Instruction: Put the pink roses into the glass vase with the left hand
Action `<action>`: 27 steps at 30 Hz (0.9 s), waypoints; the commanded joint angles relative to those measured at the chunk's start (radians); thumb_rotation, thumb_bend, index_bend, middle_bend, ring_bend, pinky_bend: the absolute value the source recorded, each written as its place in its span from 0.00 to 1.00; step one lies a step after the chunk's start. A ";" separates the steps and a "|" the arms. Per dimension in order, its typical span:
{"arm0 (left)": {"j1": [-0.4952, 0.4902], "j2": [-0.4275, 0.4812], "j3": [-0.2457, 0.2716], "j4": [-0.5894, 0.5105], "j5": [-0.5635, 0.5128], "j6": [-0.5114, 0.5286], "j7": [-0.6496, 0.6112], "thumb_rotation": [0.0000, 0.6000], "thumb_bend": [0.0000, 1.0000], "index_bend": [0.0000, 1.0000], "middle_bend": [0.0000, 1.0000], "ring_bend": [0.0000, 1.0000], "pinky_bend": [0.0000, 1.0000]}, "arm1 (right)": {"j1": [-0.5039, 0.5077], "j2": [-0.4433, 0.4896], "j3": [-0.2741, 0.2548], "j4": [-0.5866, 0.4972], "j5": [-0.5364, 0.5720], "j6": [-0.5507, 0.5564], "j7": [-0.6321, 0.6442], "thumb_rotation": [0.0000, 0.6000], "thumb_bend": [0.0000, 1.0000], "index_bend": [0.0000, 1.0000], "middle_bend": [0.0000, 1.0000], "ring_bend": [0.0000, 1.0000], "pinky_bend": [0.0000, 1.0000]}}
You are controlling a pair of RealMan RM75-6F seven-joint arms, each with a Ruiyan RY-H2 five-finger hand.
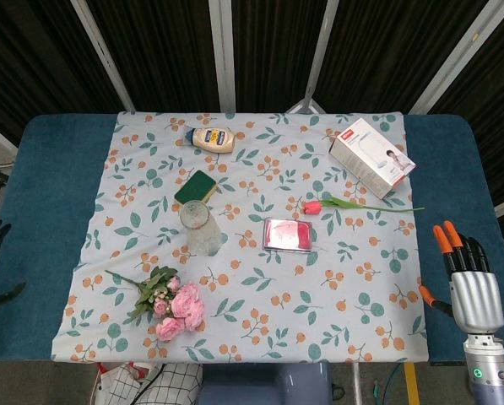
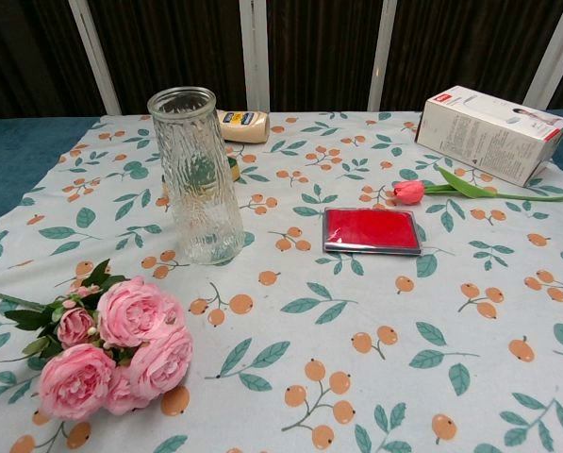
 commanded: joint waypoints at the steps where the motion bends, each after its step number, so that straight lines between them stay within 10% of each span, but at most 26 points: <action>1: 0.000 -0.001 0.000 -0.002 -0.002 -0.003 0.004 1.00 0.13 0.10 0.05 0.00 0.11 | 0.000 0.002 0.001 0.000 0.003 -0.002 0.002 1.00 0.21 0.01 0.02 0.09 0.10; 27: -0.113 0.129 0.058 -0.197 0.085 -0.225 -0.074 1.00 0.07 0.06 0.07 0.00 0.11 | -0.001 0.006 -0.005 -0.026 0.008 -0.018 0.007 1.00 0.21 0.01 0.02 0.09 0.10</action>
